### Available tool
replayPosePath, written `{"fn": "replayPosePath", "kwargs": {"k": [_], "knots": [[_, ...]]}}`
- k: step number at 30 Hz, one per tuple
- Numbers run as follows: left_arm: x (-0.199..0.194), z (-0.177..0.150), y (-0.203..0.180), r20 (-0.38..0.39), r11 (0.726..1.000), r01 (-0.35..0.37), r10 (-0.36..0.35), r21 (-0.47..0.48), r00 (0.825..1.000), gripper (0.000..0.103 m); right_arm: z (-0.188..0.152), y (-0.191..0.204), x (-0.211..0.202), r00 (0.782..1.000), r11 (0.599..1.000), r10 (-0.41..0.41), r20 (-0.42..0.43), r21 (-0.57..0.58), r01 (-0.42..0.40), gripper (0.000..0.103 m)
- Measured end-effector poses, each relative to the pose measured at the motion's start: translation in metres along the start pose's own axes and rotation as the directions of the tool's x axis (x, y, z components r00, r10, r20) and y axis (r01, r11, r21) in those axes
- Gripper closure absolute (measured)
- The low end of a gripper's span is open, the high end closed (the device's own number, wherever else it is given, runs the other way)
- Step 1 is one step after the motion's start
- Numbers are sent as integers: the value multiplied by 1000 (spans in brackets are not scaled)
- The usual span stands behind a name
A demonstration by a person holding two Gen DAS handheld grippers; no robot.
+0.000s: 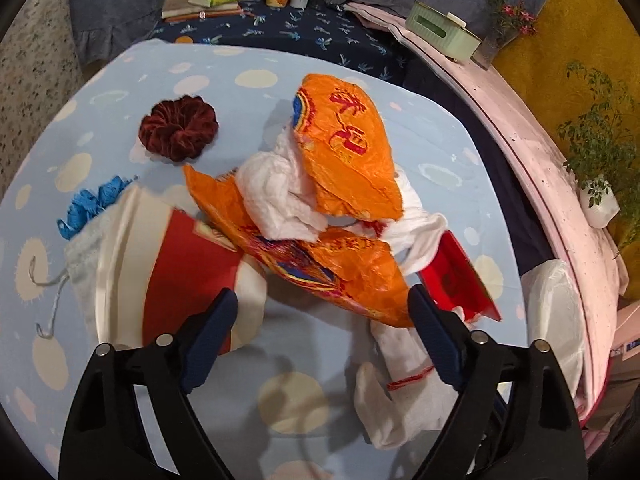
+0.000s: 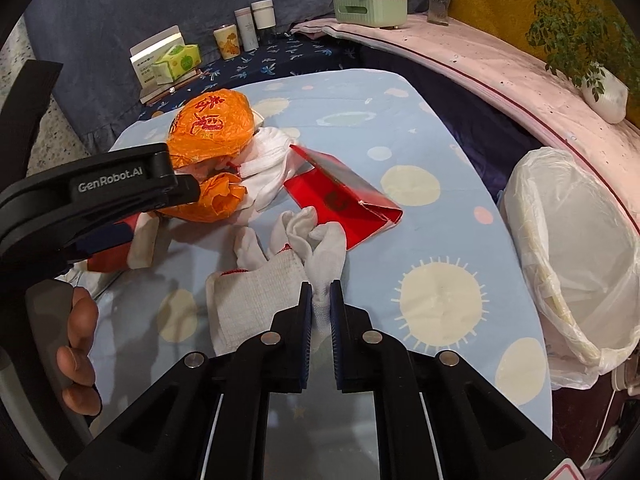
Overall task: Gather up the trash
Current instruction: 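Grasp the orange plastic bag with the right gripper and lift it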
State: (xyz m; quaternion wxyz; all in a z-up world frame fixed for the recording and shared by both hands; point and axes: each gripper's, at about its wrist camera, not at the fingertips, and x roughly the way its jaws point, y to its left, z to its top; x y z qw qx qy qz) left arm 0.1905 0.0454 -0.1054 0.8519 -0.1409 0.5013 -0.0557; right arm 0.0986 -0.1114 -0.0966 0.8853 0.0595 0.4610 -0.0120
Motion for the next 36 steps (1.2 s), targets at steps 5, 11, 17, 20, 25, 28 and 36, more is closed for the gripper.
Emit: {"fn": "replayPosePath", "kwargs": {"k": [5, 11, 17, 20, 25, 28, 36], "knots": [[8, 0, -10, 2, 999, -40, 40, 8, 999, 37, 0, -4, -6, 1000, 1000, -3, 6, 10, 3, 94], [23, 0, -9, -85, 1000, -24, 24, -1, 996, 84, 0, -10, -13, 1000, 1000, -1, 20, 25, 0, 94], [12, -8, -4, -66, 1000, -18, 20, 24, 998, 98, 1, -17, -22, 999, 999, 6, 38, 41, -8, 94], [3, -10, -1, -51, 1000, -12, 13, 27, 999, 100, 3, -19, -29, 999, 999, 8, 52, 47, -10, 94], [-20, -11, -7, -14, 999, 12, -11, 49, 1000, 100, 9, -23, -46, 996, 998, 11, 91, 56, -16, 94], [-32, -10, -15, 5, 997, 31, -31, 65, 1000, 100, 15, -26, -58, 993, 998, 11, 120, 62, -19, 94], [-71, -13, -51, 53, 986, 102, -109, 131, 993, 100, 27, -45, -97, 976, 996, -7, 219, 92, -13, 94]]}}
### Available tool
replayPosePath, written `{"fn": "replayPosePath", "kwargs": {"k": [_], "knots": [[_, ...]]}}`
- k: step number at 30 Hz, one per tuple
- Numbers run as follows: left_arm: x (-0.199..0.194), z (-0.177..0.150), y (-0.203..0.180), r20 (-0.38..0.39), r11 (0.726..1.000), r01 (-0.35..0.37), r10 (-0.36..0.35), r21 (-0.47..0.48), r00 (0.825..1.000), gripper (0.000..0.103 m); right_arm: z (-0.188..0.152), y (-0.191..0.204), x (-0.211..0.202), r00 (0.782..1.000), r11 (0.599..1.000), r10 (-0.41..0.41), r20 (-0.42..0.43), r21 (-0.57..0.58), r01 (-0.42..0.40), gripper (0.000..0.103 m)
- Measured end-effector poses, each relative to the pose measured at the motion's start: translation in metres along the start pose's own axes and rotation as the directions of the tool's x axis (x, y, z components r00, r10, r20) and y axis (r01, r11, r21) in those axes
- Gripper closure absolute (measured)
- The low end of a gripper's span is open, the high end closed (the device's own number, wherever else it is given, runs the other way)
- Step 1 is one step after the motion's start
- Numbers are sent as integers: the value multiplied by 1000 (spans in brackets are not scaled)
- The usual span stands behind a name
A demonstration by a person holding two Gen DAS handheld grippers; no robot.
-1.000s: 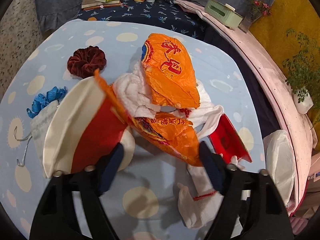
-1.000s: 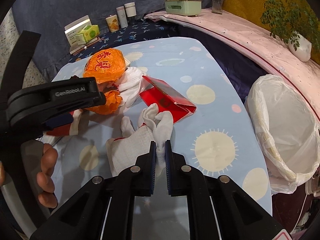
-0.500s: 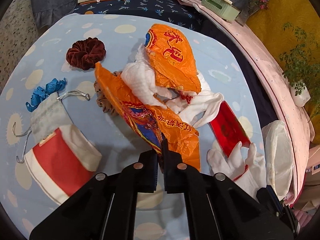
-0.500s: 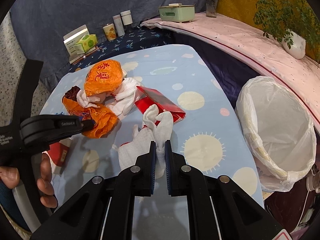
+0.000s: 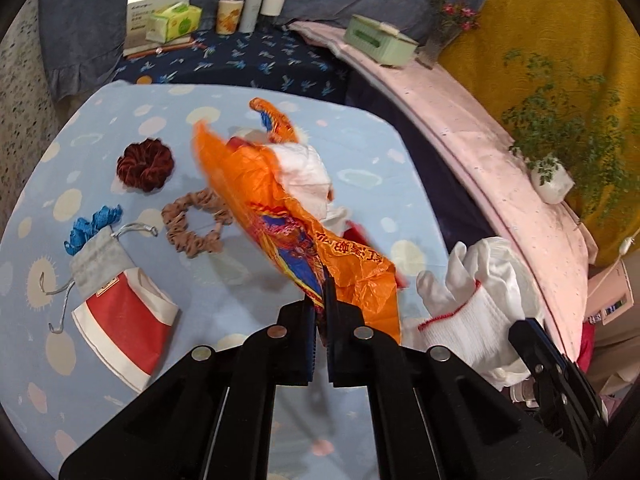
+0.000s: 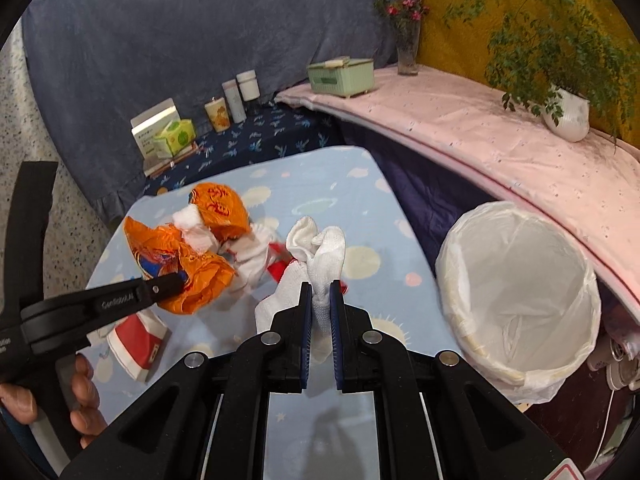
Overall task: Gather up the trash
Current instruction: 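Grasp the orange plastic bag with the right gripper and lift it, then carry the orange bag over the wastebasket and open the right gripper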
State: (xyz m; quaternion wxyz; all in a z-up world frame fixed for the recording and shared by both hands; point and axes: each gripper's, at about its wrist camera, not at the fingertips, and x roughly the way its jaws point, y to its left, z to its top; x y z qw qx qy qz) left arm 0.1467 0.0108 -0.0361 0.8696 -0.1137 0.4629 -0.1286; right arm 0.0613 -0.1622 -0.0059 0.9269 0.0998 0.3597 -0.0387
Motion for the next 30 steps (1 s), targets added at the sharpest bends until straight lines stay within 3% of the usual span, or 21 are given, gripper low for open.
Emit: {"fn": "replayPosePath", "kwargs": {"k": [8, 16, 30], "knots": [[-30, 1, -55, 51, 991, 88, -94, 104, 994, 100, 23, -37, -39, 993, 998, -41, 108, 53, 35, 94], [-36, -1, -114, 44, 962, 169, -182, 216, 982, 100, 32, -78, -64, 978, 989, -113, 175, 114, 94, 94], [-1, -6, -198, -66, 897, 285, -279, 338, 958, 100, 32, -156, -63, 959, 952, -230, 164, 240, 187, 94]]}}
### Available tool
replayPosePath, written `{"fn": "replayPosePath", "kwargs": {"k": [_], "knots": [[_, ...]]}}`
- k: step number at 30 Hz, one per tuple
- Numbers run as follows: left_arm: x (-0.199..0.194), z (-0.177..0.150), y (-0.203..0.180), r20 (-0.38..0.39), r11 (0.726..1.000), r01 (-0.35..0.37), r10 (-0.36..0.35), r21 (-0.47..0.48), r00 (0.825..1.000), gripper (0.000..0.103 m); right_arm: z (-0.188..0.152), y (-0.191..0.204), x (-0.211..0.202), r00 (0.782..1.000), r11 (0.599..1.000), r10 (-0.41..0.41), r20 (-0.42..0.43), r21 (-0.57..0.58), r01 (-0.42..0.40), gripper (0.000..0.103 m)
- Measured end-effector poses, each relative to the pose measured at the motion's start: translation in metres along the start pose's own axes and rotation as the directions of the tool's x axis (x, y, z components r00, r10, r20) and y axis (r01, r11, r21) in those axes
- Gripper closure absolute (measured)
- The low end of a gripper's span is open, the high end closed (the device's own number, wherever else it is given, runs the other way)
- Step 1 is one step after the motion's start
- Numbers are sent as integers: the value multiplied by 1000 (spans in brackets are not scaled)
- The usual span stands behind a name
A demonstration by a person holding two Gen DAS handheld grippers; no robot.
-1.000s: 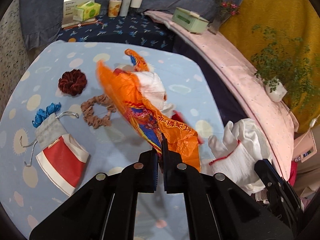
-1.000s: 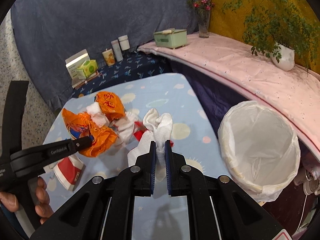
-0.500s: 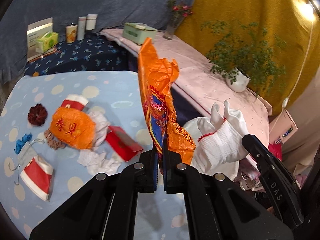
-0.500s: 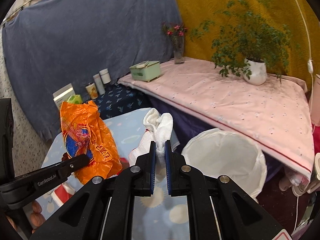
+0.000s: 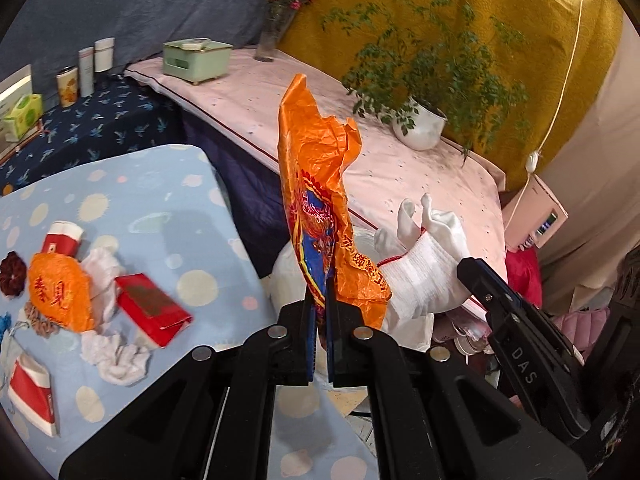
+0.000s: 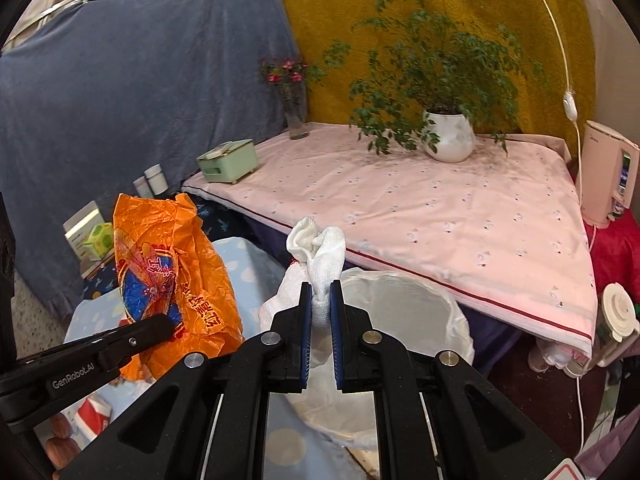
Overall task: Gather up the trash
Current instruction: 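Carry the orange bag over the wastebasket and open the right gripper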
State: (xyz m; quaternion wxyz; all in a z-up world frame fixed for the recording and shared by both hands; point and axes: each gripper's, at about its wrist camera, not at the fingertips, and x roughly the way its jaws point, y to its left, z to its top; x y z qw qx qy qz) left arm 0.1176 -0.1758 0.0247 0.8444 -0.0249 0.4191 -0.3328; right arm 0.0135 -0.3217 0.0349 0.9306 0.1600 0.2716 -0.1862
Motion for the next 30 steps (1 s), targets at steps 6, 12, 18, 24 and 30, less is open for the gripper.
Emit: {"fn": "replayPosePath", "kwargs": {"k": [6, 12, 18, 24, 30], "knots": [[28, 4, -17, -40, 999, 17, -15, 43, 999, 100, 3, -22, 15, 999, 999, -30, -14, 41, 31, 94], [48, 5, -28, -58, 997, 36, -32, 65, 998, 99, 3, -37, 27, 998, 996, -53, -33, 67, 55, 90], [54, 5, -31, -39, 998, 3, -1, 56, 999, 53, 1, -45, 33, 995, 993, -83, -49, 78, 86, 81], [53, 4, -25, -40, 999, -15, 17, 40, 999, 52, 1, -39, 28, 994, 993, -101, -38, 55, 103, 67], [41, 2, -14, -22, 999, -45, 45, 21, 999, 52, 1, -29, 21, 995, 995, -90, -35, 42, 91, 64]]}}
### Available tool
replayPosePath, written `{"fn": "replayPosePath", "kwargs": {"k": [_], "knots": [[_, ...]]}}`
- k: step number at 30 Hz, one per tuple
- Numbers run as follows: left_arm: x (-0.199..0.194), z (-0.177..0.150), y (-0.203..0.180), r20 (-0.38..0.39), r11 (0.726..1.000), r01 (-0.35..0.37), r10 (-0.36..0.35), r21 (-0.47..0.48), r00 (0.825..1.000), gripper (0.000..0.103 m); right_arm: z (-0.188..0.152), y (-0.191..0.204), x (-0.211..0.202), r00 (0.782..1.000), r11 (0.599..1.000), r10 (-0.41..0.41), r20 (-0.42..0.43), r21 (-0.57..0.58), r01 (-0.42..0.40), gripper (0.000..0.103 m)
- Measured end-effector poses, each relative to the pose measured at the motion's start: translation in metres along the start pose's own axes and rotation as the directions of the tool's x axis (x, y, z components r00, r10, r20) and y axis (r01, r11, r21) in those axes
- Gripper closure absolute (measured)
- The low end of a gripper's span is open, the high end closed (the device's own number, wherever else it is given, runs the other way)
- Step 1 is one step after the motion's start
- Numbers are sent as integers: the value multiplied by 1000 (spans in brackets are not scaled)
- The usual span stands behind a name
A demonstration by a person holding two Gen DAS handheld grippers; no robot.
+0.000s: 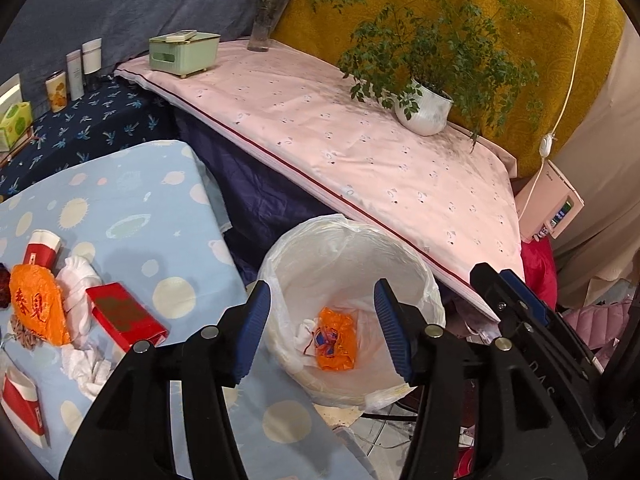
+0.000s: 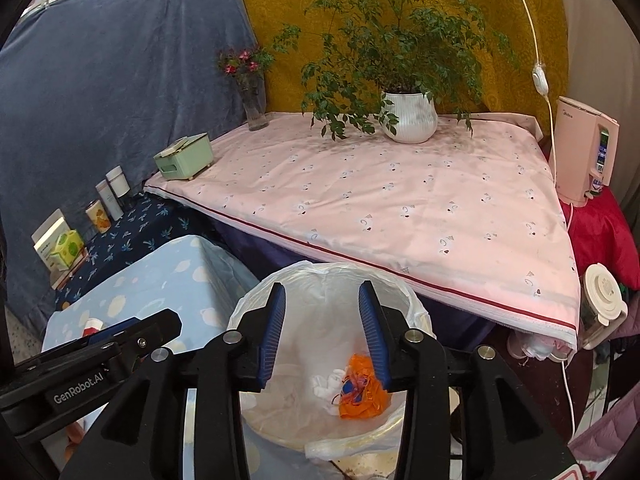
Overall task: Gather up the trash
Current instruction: 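Carry the orange bag over the wastebasket and open the right gripper, then move both tools back over the table toward the paper cup and tissues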
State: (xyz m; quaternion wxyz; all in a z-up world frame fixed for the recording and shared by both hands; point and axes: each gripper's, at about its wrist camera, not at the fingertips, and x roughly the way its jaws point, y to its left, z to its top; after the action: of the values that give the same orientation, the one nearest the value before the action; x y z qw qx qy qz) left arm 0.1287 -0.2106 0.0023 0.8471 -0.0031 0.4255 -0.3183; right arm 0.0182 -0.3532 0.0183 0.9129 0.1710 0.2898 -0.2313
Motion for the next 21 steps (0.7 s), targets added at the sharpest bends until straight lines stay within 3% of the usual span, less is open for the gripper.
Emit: {"fn": "replayPosePath", "kwargs": {"k": [12, 16, 21], "knots": [[-35, -16, 49, 30, 994, -60, 63, -97, 998, 47, -9, 44, -20, 998, 996, 56, 3, -64, -56, 56], [-48, -25, 74, 39, 985, -96, 103, -145, 994, 38, -17, 64, -22, 996, 992, 86, -14, -94, -86, 56], [-62, -42, 113, 33, 965, -151, 161, -216, 986, 36, -31, 93, -22, 991, 981, 129, -47, -138, -134, 56]]}}
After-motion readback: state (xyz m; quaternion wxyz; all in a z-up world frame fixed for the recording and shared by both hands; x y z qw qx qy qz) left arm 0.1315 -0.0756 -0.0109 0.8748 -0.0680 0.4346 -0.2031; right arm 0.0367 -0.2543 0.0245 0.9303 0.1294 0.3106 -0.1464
